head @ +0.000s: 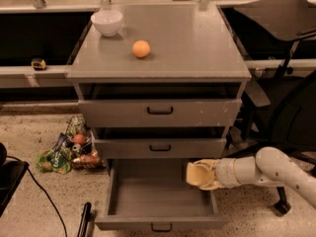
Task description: Pick sponge from bottom drawer and place on counter
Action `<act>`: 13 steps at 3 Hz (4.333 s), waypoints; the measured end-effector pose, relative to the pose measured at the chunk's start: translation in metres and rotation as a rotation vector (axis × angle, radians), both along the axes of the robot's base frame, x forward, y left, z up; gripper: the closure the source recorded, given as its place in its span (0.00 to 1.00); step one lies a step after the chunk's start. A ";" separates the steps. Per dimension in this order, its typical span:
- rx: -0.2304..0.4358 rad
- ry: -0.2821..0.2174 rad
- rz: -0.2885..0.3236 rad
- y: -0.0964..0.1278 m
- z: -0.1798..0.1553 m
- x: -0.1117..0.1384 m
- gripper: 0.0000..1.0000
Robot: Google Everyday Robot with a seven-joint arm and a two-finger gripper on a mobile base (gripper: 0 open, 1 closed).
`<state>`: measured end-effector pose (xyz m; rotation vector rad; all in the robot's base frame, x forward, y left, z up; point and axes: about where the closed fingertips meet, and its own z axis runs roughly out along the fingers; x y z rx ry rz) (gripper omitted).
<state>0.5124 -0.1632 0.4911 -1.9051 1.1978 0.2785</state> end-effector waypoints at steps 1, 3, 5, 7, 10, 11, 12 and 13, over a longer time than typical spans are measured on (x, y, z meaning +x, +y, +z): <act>-0.084 -0.128 0.061 0.011 0.080 -0.031 1.00; -0.125 -0.165 0.067 0.010 0.106 -0.029 1.00; -0.287 -0.379 0.105 0.017 0.243 -0.028 1.00; -0.447 -0.520 0.107 0.025 0.344 -0.016 1.00; -0.331 -0.748 0.170 0.069 0.464 0.109 1.00; -0.268 -0.758 0.117 0.071 0.488 0.162 1.00; -0.194 -0.717 0.073 0.069 0.491 0.210 1.00; -0.138 -0.701 0.058 0.065 0.489 0.239 1.00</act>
Offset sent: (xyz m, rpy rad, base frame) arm -0.0267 0.0101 0.0646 -0.0667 -0.1037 0.0519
